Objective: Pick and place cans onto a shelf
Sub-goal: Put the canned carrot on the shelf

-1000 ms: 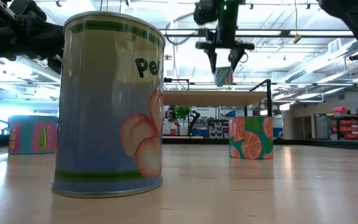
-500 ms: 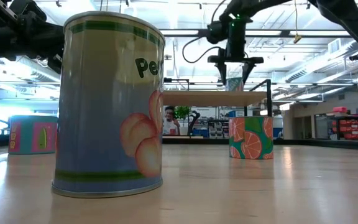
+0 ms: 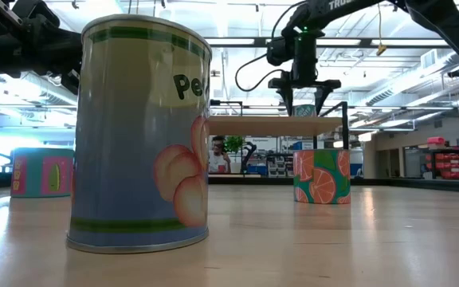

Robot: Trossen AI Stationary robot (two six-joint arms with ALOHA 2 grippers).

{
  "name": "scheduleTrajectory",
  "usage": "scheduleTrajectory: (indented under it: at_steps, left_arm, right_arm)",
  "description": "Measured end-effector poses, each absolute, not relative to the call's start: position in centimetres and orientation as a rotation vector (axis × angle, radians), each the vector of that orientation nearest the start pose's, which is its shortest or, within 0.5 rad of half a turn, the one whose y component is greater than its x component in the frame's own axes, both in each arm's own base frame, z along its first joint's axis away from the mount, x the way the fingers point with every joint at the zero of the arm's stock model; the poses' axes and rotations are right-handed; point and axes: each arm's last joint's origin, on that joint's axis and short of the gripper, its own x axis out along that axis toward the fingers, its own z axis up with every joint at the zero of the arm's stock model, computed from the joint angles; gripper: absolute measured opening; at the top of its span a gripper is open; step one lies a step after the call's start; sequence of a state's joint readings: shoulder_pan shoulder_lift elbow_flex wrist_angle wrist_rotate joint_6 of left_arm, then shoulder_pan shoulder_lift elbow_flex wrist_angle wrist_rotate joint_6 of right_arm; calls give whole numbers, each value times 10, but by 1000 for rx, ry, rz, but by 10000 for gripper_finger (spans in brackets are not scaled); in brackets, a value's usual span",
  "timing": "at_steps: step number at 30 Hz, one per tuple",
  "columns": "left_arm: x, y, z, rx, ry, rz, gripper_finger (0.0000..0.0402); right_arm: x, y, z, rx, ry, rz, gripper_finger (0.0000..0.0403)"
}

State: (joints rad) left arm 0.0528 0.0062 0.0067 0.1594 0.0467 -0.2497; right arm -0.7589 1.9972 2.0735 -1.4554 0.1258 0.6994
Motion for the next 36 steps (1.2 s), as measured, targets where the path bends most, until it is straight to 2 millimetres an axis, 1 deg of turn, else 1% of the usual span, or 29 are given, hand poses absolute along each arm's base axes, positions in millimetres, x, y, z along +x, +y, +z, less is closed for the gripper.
scheduleTrajectory:
  at_steps: [4, 6, 11, 13, 16, 18, 23, 26, 32, 36]
  left_arm:
    - [96, 4, 181, -241, -159, -14, 23]
    - [96, 4, 181, -242, -159, -14, 23]
    - [96, 4, 181, -242, -160, -14, 23]
    - [96, 4, 181, -241, -159, -14, 23]
    - [96, 4, 181, -241, -159, -14, 23]
    - [96, 4, 181, -242, -159, -14, 23]
    - [96, 4, 181, -242, -159, -14, 23]
    - [96, 4, 181, -242, -160, -14, 23]
    - [96, 4, 181, -241, -159, -14, 23]
    - [96, 4, 181, -241, -160, -14, 23]
  right_arm:
    - [278, -268, 330, 987, 1054, -1203, 372]
    - [276, -265, 335, 978, 1041, -1199, 380]
    - [270, -252, 356, 911, 986, -1207, 390]
    - [267, -242, 368, 871, 954, -1206, 391]
    - [264, -224, 388, 760, 903, -1206, 388]
    - [262, -220, 393, 722, 903, -1195, 386]
    - [250, -243, 386, 718, 959, -1172, 385]
    - [244, -254, 378, 783, 991, -1094, 385]
    - [235, -264, 364, 901, 1023, -1004, 385]
    - [239, -267, 358, 927, 997, -957, 385]
